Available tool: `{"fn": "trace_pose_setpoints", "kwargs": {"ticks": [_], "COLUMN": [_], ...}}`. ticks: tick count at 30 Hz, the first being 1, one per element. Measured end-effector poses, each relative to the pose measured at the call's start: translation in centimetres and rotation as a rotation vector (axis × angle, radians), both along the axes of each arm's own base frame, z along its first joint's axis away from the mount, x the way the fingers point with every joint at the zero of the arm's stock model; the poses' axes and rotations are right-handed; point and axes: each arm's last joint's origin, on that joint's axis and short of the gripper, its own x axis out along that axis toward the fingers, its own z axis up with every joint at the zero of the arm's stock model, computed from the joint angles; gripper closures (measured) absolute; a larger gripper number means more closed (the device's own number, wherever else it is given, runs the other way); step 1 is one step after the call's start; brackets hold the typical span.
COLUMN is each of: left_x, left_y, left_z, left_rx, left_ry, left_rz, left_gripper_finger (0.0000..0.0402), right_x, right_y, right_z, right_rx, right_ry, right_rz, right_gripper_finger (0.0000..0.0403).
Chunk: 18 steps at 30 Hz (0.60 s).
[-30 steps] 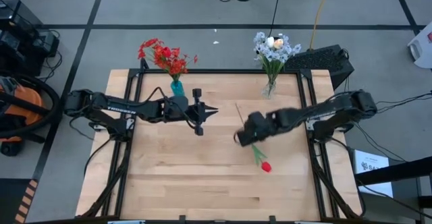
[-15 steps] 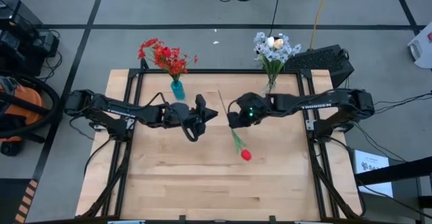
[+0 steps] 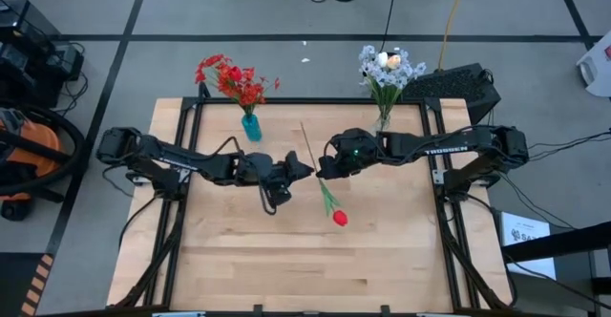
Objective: Sort flowers into vase by color
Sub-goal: Put the red flower into the blue vase
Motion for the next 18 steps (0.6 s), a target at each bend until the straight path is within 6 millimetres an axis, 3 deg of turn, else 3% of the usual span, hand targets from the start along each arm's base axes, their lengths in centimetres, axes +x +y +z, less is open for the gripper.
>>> {"fn": "trace_pose_setpoints", "kwargs": {"ticks": [4,8,18], "left_x": [1.1,1.8,2.6], "left_y": [0.1,0.2,0.2], "left_z": [-2.2,-2.9,-1.4], "left_rx": [0.135,0.164,0.135], "left_ry": [0.067,0.051,-0.013], "left_rz": [0.007,0.057,0.091], "left_gripper_finger": [0.0269,0.0269,0.0269], "right_x": [0.0,-0.1,0.0], "right_y": [0.0,0.1,0.2], "right_z": [-0.1,-0.2,0.0], "right_rx": [-0.004,-0.008,-0.019], "right_ry": [0.007,0.019,-0.003], "right_rz": [0.002,0.001,0.029], "right_gripper_finger": [0.0402,0.0402,0.0402]}}
